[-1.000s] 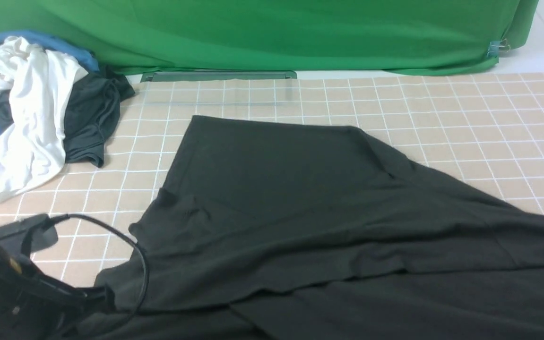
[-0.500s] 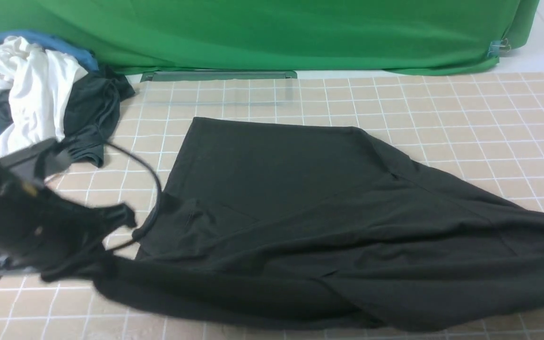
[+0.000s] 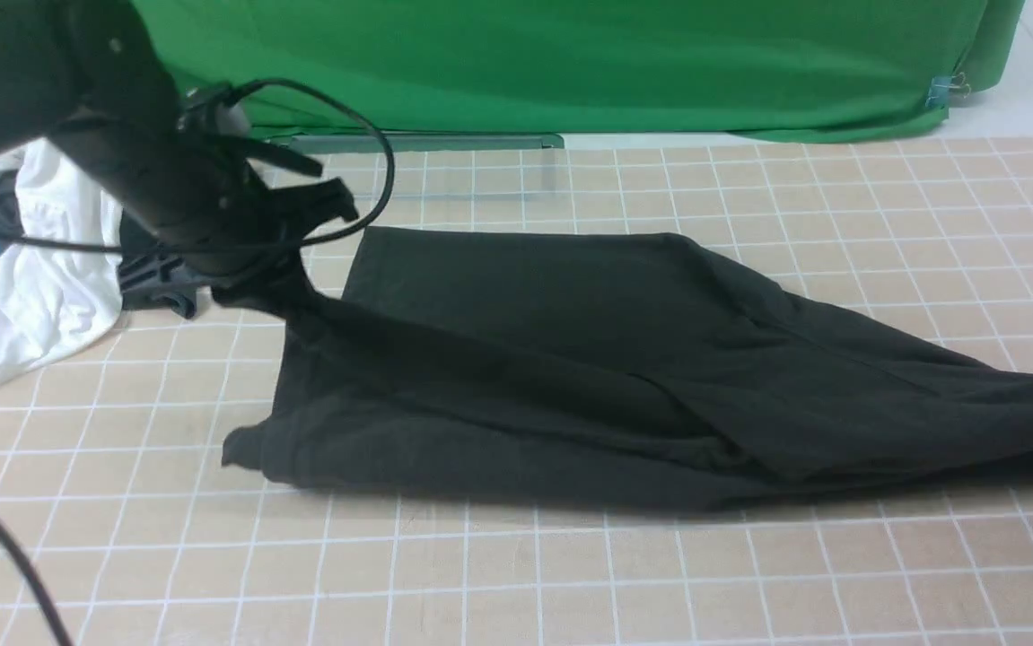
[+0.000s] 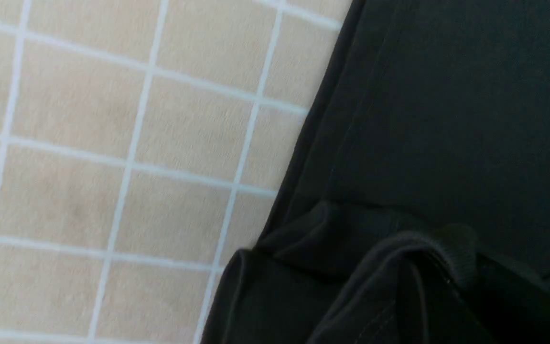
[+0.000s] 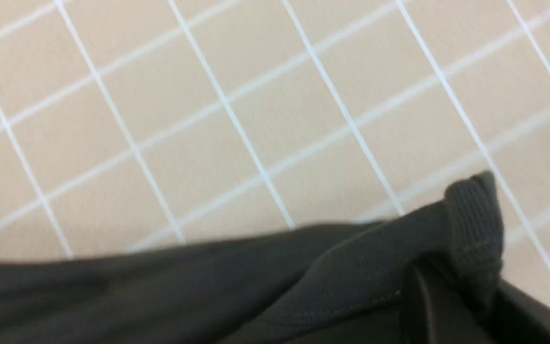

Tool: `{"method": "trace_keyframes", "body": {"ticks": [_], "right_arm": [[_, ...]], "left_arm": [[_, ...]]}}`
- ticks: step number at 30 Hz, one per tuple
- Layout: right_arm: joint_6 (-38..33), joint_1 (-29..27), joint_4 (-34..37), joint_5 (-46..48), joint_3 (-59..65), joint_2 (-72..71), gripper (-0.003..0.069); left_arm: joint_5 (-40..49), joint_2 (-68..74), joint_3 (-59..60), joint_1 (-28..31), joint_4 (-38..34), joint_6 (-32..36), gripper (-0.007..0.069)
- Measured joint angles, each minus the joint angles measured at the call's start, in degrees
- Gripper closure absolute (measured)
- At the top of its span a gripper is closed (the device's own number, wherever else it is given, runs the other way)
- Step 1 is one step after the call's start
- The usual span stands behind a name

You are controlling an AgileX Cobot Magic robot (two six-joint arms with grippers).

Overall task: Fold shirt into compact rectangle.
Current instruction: 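Fold the black garment in half by bringing its near edge over to the far edge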

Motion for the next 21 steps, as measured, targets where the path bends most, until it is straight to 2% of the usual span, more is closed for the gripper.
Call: {"method": "trace_keyframes", "body": {"ticks": [7,10,11,14,15,16,17,18,19,21], "right_arm": [[1.0,0.0,-0.1,-6.9,-0.1,7.2,0.0601],[0.3,0.0,-0.1,-7.9,-0.1,8.8,0.0557],[-0.2,0.0,-0.2,-7.7,-0.3,8.8,0.0529],[-1.1,0.0,-0.3,-4.2,-2.3,8.2,0.0349],[-1.1,0.0,-0.3,-3.7,-2.5,8.1,0.0335],[-2.8,0.3,-0.3,0.9,-4.9,7.3,0.0228],[-3.1,0.4,-0.3,1.4,-5.2,7.0,0.0204],[-4.7,1.2,-0.2,5.3,-7.5,5.6,0.014],[-5.6,2.3,-0.2,9.1,-9.8,3.9,0.0109],[-6.2,3.3,-0.1,12.2,-11.4,2.2,0.0095]], "left_arm": [[-1.1,8.6,-6.0,0.0,2.0,0.0,0.0605],[-1.7,11.0,-6.2,0.0,2.6,0.0,0.0605],[-1.7,11.4,-6.2,0.0,2.6,0.0,0.0605],[-1.7,11.8,-6.2,0.0,2.8,0.0,0.0605],[-1.7,11.8,-6.2,0.0,2.8,0.0,0.0605],[-1.8,11.8,-6.2,0.0,2.8,0.0,0.0605],[-1.8,11.8,-6.2,0.0,2.8,0.0,0.0605],[-1.8,11.8,-6.2,0.0,2.8,0.0,0.0605],[-1.8,11.8,-6.2,0.0,2.8,0.0,0.0605],[-1.8,11.8,-6.2,0.0,2.6,0.0,0.0605]]}}
